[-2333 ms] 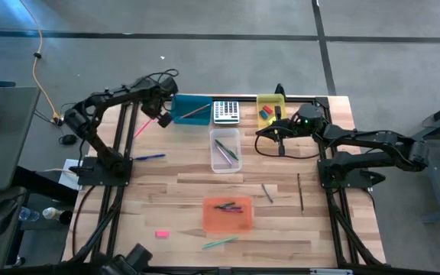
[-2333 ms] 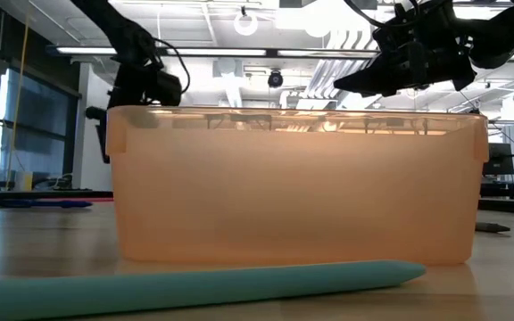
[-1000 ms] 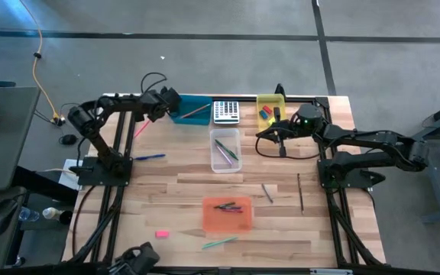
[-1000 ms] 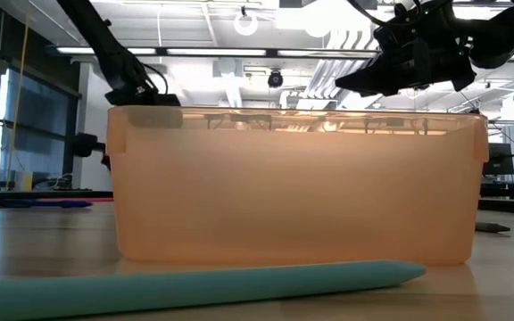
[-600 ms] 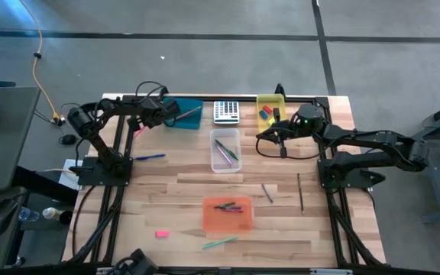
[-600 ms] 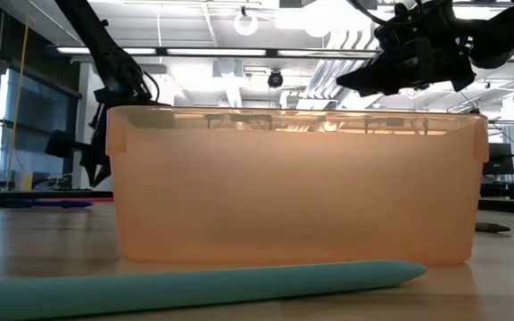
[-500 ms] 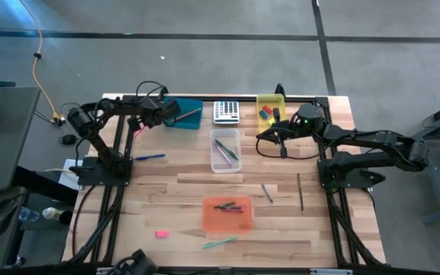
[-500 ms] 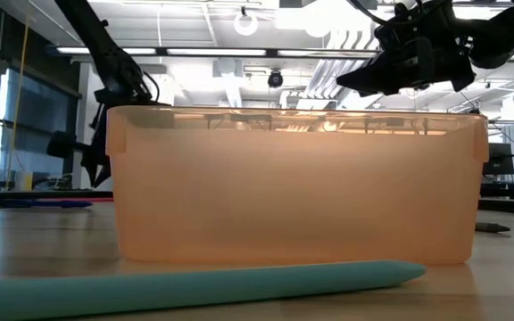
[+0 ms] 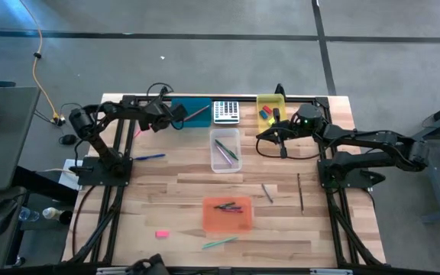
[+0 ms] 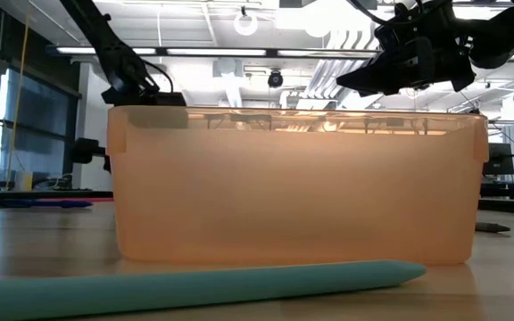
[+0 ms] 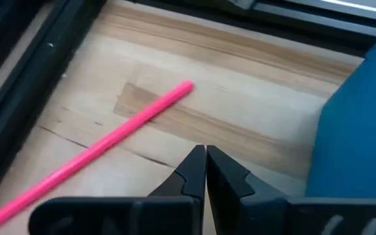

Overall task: Sort crayons/erasers/pens/pencils in bins
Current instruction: Put the pink pencil into the blue bin

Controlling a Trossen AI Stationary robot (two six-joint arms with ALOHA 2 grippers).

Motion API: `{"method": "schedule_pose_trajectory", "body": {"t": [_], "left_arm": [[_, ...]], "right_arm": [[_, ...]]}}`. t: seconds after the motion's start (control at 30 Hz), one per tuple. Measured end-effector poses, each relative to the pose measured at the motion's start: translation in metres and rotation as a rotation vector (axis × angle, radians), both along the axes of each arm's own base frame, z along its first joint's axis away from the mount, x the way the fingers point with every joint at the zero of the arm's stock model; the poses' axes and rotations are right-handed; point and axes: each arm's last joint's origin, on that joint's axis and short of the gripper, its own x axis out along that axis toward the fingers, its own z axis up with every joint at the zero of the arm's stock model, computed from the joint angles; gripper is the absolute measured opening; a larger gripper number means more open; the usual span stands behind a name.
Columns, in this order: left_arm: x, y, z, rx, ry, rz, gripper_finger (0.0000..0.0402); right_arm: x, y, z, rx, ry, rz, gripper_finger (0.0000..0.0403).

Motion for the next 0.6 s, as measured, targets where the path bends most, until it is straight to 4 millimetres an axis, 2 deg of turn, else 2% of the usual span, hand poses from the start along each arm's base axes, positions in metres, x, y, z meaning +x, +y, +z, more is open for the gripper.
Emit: {"method": "schedule_pose_trajectory", "body": {"t": [0.2, 0.27, 0.43, 0.6], "left_arm": [[0.017, 0.005, 0.004, 0.089, -0.085, -0.105, 0.0003], [0.017, 0.010, 0.006, 0.103, -0.097, -0.102, 0.0003], [-0.004, 0.019, 0.019, 0.090, -0.029, 0.019, 0.0003], [-0.024, 0.003, 0.023, 0.018, 0.154, 0.106, 0.0003]], "right_arm": [[0.000, 0.000, 0.000, 0.002, 0.000, 0.000, 0.0000], [0.000, 0.000, 0.000, 0.003, 0.000, -0.001, 0.0000], [0.000, 0.000, 0.000, 0.005, 0.001, -0.001, 0.0000], [0.000, 0.000, 0.000, 0.003, 0.000, -0.001, 0.0000]]}}
